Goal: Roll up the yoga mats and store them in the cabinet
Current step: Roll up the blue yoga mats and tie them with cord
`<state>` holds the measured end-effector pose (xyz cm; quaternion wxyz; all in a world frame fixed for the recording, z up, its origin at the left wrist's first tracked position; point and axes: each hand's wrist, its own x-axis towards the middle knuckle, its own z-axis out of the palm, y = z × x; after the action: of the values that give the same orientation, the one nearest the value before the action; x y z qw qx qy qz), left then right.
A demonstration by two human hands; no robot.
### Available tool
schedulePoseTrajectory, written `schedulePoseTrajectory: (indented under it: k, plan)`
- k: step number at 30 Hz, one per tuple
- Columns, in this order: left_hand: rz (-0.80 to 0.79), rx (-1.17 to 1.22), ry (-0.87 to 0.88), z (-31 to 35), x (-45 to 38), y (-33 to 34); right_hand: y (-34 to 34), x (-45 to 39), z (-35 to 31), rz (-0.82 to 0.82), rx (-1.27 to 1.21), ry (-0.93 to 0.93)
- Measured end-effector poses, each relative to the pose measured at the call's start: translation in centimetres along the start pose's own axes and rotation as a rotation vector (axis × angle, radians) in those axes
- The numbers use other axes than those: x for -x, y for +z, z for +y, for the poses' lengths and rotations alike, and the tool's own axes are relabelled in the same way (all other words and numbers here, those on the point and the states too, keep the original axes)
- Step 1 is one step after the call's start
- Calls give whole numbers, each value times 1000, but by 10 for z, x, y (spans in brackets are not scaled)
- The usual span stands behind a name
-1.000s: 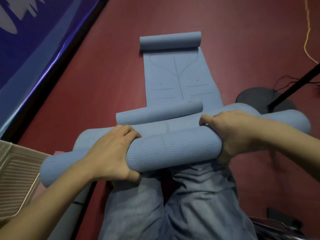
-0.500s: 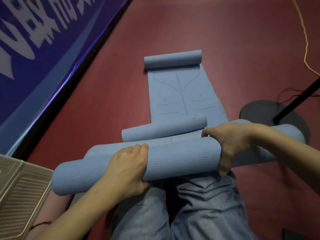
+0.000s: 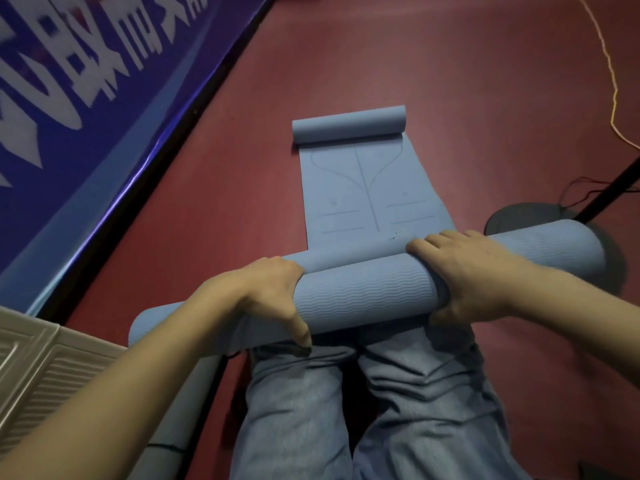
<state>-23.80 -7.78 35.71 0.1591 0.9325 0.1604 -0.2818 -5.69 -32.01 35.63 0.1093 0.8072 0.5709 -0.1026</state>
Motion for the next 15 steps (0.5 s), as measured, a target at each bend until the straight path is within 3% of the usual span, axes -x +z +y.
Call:
schedulePoseTrajectory:
  k: [4,9,15]
  plan:
    - [28,115,-13,-9,0,11,3,-4,-5,27,34,-12]
    - [298,104,21,-9,1,36,-2,-21,3,-42,19,5]
    - [555,338,69,-13,3,41,-11,-49,13,-157,-78,47]
